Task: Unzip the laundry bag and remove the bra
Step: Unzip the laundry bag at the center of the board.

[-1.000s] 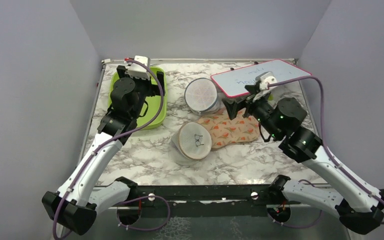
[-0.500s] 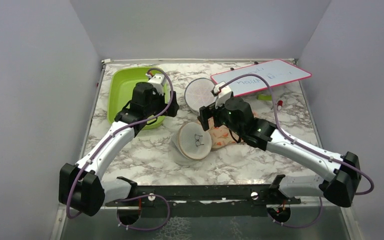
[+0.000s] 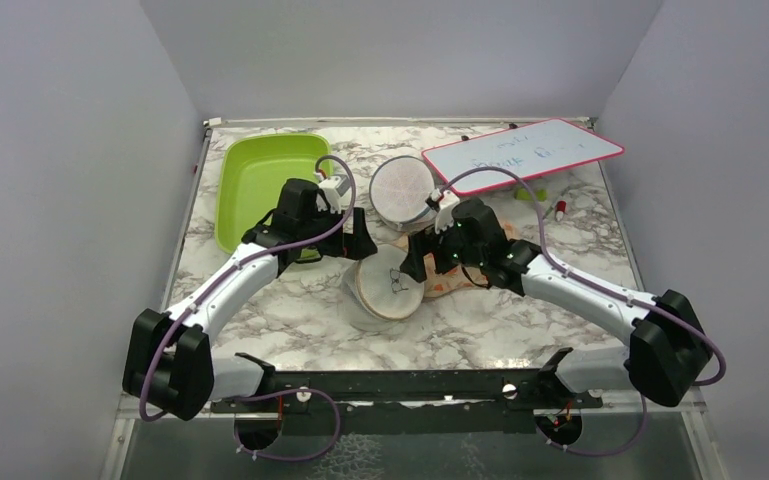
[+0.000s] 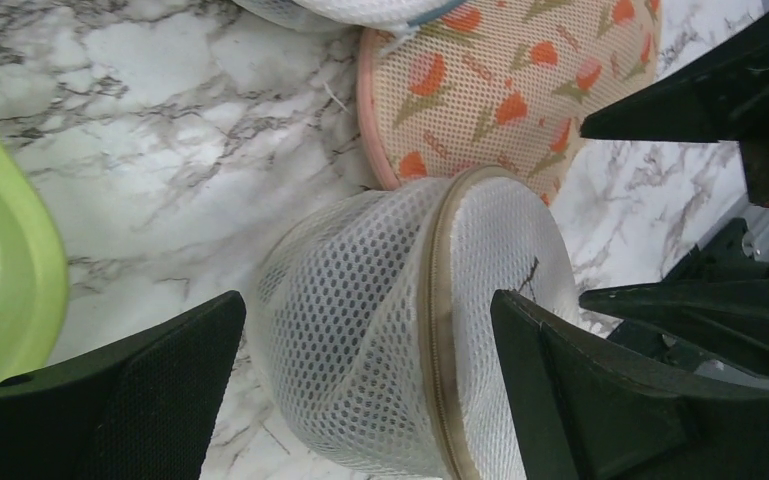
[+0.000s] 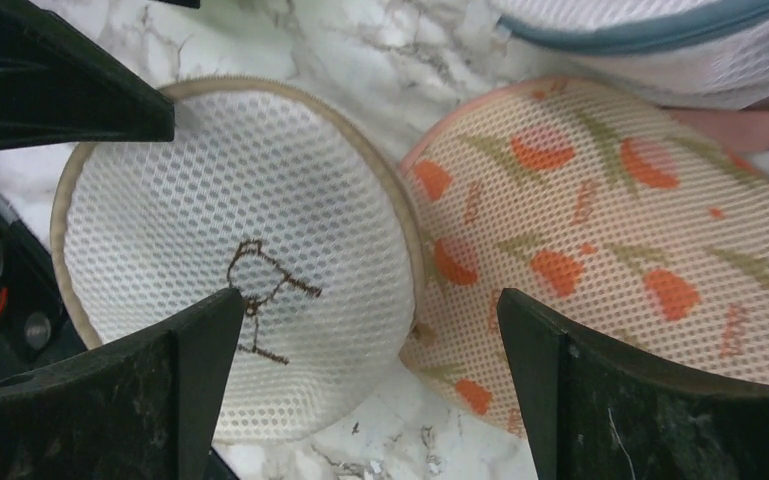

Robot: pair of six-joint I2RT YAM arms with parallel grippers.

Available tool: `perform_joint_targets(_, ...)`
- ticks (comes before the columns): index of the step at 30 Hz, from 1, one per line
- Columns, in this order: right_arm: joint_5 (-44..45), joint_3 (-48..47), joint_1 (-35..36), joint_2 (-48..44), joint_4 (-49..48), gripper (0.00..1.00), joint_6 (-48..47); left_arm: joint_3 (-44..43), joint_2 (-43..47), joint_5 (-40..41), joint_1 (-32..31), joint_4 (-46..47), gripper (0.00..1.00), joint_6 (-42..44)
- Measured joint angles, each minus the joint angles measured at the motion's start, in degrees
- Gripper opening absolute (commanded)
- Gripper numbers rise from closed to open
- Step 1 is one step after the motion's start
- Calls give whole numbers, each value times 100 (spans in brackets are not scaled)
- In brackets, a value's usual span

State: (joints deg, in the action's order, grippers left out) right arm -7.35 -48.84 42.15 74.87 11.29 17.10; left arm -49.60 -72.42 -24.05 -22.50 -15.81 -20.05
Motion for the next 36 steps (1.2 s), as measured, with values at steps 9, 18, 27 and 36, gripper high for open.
perform_joint_targets(9, -1207, 422, -181, 407, -378, 74, 214, -11, -142, -299, -170, -22, 91, 2)
perform_joint_targets(18, -2892, 704, -181, 820, -1449, 76, 839, -378, 96, 350, -317, -404, 98, 420)
perform_joint_targets(27, -3705, 621, -166, 909, -1810, 83, 1106, -793, 116, 424, -682, -592, 99, 988)
perform_joint_targets(36, -4175, 953, -164, 804, -2463, 82, 1193, -1648, -1241, -262, -678, -730, 99, 1567)
